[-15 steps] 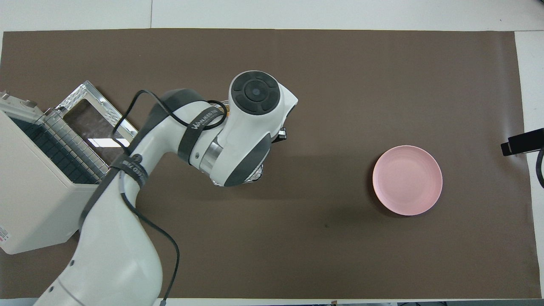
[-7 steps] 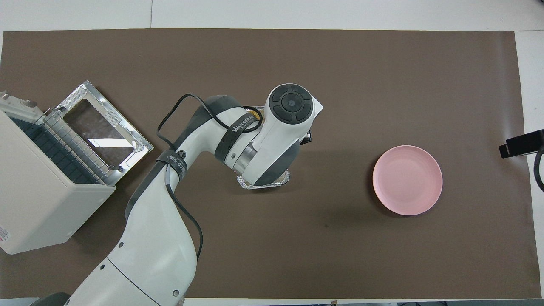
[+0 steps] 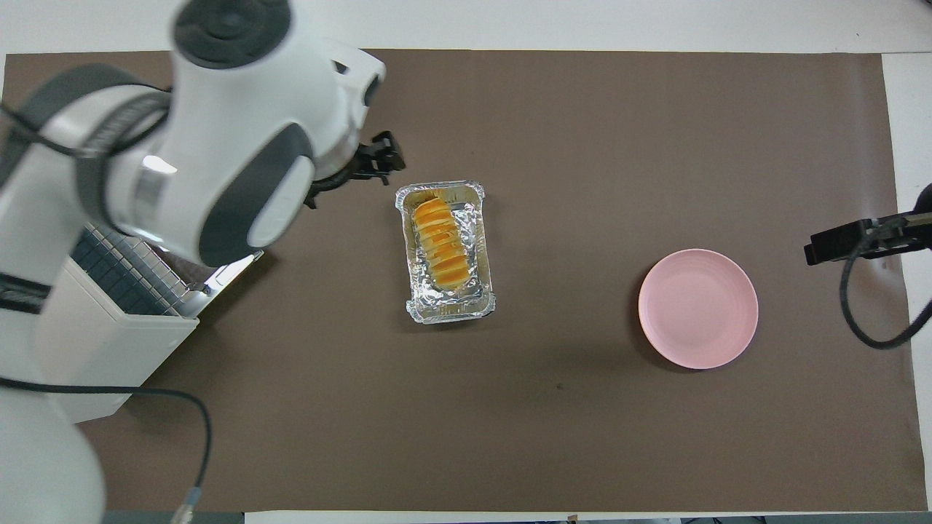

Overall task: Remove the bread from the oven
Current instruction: 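Retract the left gripper while the right gripper reaches the foil tray, then grasp the foil tray edge with the right gripper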

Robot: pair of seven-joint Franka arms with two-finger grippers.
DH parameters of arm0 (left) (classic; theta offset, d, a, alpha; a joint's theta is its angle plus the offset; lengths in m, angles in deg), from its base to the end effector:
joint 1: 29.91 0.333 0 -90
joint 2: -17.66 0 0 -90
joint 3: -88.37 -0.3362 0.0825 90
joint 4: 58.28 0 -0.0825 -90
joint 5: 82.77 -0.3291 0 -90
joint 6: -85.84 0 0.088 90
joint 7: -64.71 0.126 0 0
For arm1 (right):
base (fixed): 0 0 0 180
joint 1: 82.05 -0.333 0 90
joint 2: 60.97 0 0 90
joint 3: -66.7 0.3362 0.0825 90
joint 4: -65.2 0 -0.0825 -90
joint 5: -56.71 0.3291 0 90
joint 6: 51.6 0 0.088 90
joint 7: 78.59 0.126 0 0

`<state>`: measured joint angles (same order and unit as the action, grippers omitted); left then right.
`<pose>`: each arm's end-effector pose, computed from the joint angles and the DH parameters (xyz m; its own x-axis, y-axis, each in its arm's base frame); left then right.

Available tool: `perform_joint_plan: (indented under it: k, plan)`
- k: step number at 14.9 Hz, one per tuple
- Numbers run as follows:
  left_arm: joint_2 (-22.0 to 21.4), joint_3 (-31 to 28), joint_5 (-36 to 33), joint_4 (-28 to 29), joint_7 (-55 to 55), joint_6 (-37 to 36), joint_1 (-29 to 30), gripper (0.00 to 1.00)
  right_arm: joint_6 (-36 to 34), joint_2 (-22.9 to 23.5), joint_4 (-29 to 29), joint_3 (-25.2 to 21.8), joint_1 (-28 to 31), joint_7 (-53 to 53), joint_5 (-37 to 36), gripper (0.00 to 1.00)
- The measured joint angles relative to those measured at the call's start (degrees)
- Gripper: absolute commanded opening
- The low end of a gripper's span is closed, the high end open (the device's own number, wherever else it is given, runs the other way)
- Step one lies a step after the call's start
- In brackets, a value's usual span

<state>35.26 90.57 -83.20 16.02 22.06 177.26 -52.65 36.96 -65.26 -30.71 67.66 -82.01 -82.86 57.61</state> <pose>0.5450 -0.2482 0.5734 0.9521 0.3057 -0.0088 0.3056 -0.9521 -0.0025 0.4695 0.0099 0.6171 0.9945 0.0907 -0.0522 0.0899 -0.9958 -0.0184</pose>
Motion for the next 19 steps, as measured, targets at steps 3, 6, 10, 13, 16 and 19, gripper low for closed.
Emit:
perform_joint_plan:
  k: [3,6,10,13,16,19]
  plan:
    - [-8.6,-0.2,0.0,0.7,5.1,-9.1,13.0,1.0,6.7,1.5,-3.4,0.3,-6.9,8.9,0.0,1.0]
    - [-10.9,-0.2,0.0,2.7,15.6,-15.4,20.5,1.0,14.0,6.8,-4.1,0.5,-13.4,18.7,0.0,1.0]
    - [-11.2,0.0,0.0,3.9,24.1,-19.1,24.0,1.0,22.3,13.5,-4.1,0.6,-20.3,25.8,0.0,1.0]
    - [-12.0,0.0,0.0,4.0,31.9,-19.0,25.2,1.0,26.2,17.0,-4.0,0.6,-23.8,29.2,0.0,1.0]
    - [-12.9,0.1,0.0,4.0,36.4,-18.7,25.5,1.0,27.1,23.4,0.6,0.5,-26.9,33.7,-0.5,1.0]
    - [-14.7,0.1,-0.1,6.0,36.6,-18.9,25.5,1.0,27.9,31.7,7.5,0.5,-29.9,37.9,-2.3,1.0]
